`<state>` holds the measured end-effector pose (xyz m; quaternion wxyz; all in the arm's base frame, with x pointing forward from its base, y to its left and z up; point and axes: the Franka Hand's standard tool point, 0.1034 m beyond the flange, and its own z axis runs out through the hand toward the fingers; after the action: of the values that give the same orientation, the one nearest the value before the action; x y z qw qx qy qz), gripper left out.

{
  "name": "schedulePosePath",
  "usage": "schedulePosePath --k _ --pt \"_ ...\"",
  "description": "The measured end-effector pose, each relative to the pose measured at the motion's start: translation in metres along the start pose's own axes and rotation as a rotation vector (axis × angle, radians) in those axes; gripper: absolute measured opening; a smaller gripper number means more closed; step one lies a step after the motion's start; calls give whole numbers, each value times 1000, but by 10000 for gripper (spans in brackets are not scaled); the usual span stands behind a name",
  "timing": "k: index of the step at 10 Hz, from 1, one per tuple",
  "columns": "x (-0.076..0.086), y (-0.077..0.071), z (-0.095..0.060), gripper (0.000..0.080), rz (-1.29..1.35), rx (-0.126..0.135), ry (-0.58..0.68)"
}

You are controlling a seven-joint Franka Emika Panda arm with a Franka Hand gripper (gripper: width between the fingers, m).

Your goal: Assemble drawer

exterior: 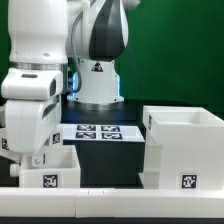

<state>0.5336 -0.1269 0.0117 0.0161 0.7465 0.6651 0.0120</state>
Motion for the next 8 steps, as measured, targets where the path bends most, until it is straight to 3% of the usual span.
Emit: schedulePosePath --k 1,3,5,7,8 --pt "0 0 0 37 0 0 0" --pt "12 6 -8 37 23 -14 -1" --pt "43 12 -18 37 65 -30 -12" --pt "77 10 -21 37 58 -22 -21" --pt "77 9 -18 37 60 -36 -17"
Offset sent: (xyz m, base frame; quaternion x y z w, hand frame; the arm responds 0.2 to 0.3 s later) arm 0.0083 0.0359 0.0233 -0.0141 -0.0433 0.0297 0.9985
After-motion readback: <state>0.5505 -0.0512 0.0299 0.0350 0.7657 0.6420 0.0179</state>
